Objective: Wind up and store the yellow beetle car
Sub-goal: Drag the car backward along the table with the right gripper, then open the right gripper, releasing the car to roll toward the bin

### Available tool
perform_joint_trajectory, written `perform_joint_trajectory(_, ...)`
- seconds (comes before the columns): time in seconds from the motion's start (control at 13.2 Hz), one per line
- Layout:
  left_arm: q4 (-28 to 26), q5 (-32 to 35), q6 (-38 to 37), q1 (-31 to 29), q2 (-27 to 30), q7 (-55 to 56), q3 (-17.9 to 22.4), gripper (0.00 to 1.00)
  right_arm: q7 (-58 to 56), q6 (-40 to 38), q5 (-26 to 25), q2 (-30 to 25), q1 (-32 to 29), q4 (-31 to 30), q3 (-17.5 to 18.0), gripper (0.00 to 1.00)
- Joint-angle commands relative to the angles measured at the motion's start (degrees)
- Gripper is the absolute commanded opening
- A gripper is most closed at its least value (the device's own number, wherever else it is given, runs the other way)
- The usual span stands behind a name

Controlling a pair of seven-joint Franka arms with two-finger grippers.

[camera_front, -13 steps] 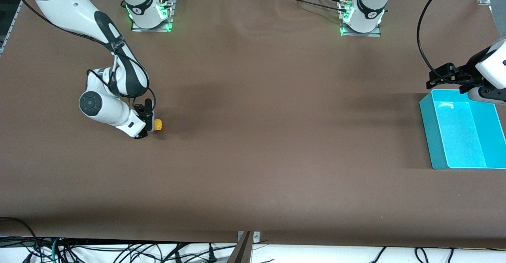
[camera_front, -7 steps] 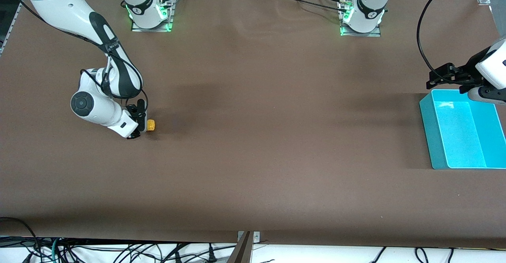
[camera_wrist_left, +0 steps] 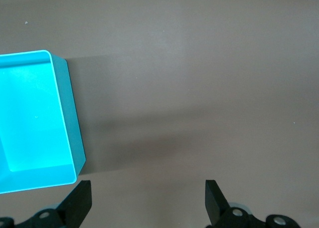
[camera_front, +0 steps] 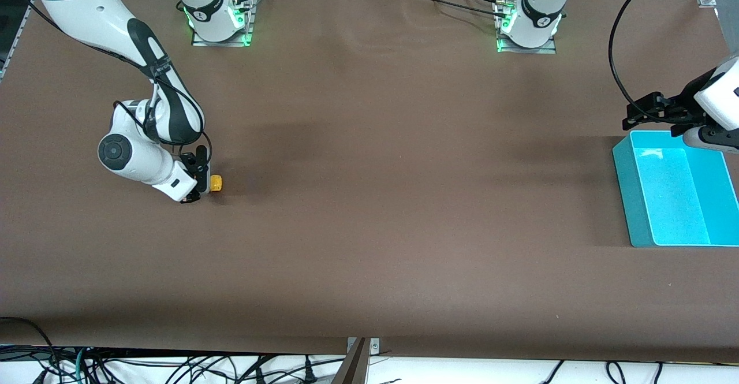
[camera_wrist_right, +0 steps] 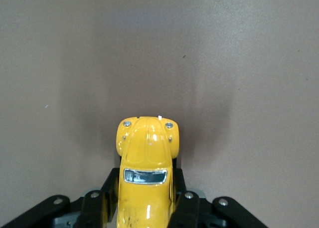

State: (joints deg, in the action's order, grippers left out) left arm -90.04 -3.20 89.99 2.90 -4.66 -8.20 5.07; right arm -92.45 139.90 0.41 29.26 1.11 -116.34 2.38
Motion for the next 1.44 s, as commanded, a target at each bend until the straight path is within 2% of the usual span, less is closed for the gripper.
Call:
perform_joint_trajectory(0.0,1.1,0.3,-0.16,-0.17,-0.44,-0.5,-0.24,1.0,-1.07,1.07,-0.5,2.56,-0.49,-2.05,-1.15,0.3)
perform_joint_trajectory(0.08,1.1,0.3,-0.16,-0.17,-0.44,-0.5,-0.24,1.0,-1.07,0.98,-0.5,2.47,-0.49,-2.05,-1.15,0.43)
perform_joint_trajectory(0.15,1.1,0.3,-0.16,-0.17,-0.44,-0.5,-0.24,1.0,-1.07,0.98,-0.5,2.21,-0.49,-2.05,-1.15,0.91)
perform_joint_trajectory(0.23,1.1,0.3,-0.16,-0.17,-0.44,-0.5,-0.24,1.0,-0.81,0.9,-0.5,1.6,-0.49,-2.05,-1.24,1.0)
perform_joint_trajectory(0.45,1.1,0.3,-0.16,-0.08,-0.44,-0.5,-0.24,1.0,0.07,-3.57,-0.5,-1.83,-0.49,-1.09,-1.68,1.0)
perform_joint_trajectory(0.83,1.1,0.3,-0.16,-0.08,-0.44,-0.5,-0.24,1.0,0.24,-9.19,-0.06,-4.03,-0.49,1.45,-1.68,1.0)
perform_joint_trajectory(1.21,0.92,0.3,-0.16,0.27,-0.44,-1.21,-0.24,1.0,16.21,-20.44,0.38,-4.12,0.21,13.65,-1.06,1.0)
perform_joint_trajectory(1.36,0.22,0.3,-0.16,0.27,-0.61,-1.12,-0.24,1.0,22.19,-21.16,0.38,-3.51,0.83,17.09,-1.06,1.0)
